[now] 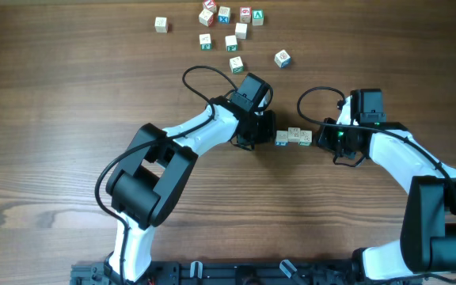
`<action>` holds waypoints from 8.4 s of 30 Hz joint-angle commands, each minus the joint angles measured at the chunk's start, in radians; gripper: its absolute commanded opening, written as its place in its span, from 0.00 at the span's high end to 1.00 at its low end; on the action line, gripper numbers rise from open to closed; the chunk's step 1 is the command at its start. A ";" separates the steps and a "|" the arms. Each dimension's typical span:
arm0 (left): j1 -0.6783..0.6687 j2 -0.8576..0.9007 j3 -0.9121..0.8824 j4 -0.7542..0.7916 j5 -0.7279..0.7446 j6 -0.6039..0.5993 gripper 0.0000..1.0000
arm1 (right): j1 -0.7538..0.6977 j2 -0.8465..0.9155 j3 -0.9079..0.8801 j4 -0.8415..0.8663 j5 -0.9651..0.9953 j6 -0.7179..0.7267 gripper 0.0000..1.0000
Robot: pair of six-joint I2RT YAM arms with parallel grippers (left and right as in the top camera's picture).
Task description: Form a horizontal line
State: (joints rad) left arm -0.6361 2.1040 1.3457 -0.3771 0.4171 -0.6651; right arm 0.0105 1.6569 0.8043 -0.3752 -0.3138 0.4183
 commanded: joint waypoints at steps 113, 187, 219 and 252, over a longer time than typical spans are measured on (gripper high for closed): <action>0.230 0.022 -0.001 -0.338 -0.285 -0.423 0.96 | 0.213 0.349 0.603 -0.397 0.135 -0.182 0.95; 0.230 0.022 -0.001 -0.346 -0.289 -0.416 0.96 | 0.228 0.421 0.656 -0.509 0.188 -0.183 0.95; 0.230 0.022 -0.001 -0.346 -0.289 -0.416 0.96 | 0.228 0.421 0.656 -0.544 0.187 -0.183 0.95; 0.230 0.022 -0.001 -0.346 -0.289 -0.416 0.96 | 0.228 0.421 0.656 -0.568 0.122 -0.209 0.95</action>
State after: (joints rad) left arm -0.4175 2.0758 1.3815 -0.6968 0.2287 -1.0687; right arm 0.2371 2.0632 1.4425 -0.9375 -0.1776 0.2287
